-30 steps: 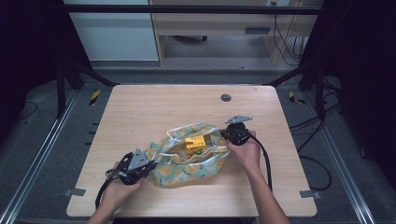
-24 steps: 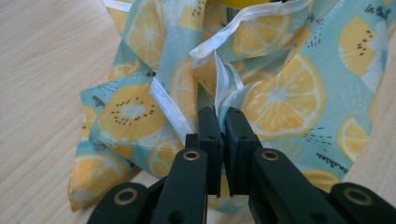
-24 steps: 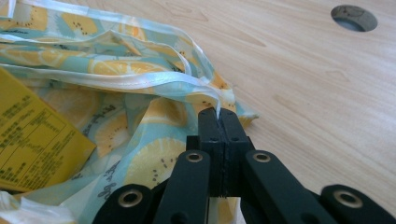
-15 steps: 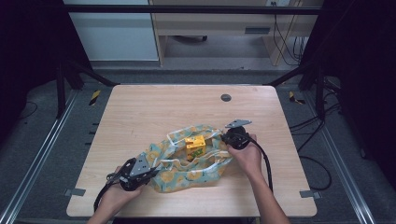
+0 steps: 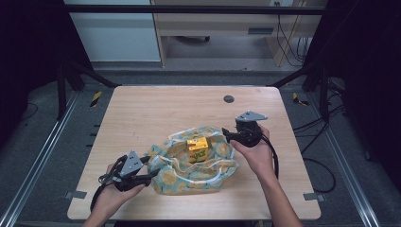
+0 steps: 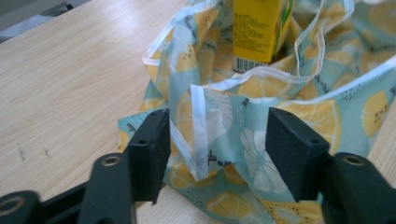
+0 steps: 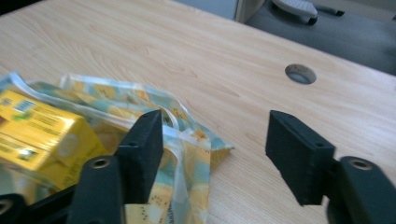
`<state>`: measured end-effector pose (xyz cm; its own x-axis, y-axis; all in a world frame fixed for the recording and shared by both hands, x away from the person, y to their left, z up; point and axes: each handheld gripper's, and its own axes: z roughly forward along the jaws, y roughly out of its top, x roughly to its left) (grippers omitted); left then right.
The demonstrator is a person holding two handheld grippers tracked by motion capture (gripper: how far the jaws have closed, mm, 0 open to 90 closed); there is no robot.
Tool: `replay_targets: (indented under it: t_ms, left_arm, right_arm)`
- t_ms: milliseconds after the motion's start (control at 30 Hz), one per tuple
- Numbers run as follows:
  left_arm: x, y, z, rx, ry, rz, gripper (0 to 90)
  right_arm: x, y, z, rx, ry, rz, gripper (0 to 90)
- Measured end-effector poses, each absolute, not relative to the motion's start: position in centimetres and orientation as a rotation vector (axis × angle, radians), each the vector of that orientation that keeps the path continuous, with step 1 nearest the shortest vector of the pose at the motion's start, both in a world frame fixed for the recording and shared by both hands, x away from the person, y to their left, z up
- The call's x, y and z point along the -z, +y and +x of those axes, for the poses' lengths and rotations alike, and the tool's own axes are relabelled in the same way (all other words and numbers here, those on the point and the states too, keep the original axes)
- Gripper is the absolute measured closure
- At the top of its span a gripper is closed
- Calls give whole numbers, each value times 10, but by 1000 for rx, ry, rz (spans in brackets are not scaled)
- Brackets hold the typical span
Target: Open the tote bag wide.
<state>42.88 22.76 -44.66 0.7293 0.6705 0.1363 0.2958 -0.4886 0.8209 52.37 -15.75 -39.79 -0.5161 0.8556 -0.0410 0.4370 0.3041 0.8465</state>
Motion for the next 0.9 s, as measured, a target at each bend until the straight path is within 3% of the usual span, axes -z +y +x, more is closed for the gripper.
replay_targets:
  t_ms: [67, 200, 433, 900]
  left_arm:
    - [441, 228, 429, -570, 727, 2084, 316]
    - [427, 232, 434, -585, 748, 2055, 265]
    - [405, 235, 452, -600, 755, 2055, 264]
    - [406, 207, 496, -567, 751, 2128, 290]
  right_arm:
    - [388, -157, 514, -1128, 2088, 1120, 297]
    - [383, -157, 501, -1136, 2093, 1088, 254]
    - [382, -163, 472, -1164, 2120, 1060, 171]
    - [424, -160, 449, -1123, 2227, 1080, 234]
